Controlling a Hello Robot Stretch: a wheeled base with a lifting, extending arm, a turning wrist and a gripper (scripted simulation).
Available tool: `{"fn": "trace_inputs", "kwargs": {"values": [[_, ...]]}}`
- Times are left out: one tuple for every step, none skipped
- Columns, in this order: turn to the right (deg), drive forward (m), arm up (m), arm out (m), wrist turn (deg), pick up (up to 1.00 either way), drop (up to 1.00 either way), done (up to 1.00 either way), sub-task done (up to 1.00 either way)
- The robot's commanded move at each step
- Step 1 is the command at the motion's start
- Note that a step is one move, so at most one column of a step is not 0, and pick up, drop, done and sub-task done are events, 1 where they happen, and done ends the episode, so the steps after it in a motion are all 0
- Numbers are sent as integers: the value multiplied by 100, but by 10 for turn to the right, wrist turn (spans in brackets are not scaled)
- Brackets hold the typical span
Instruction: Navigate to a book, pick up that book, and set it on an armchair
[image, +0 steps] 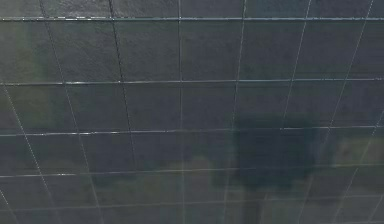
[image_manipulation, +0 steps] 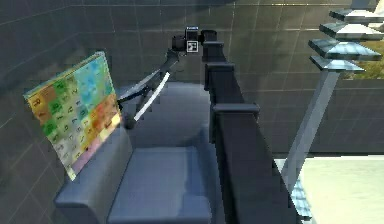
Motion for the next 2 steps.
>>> {"fn": "trace_inputs", "kwargs": {"values": [[0,0,0,0,450,0,0,0,0],[0,0,0,0,450,0,0,0,0]]}}
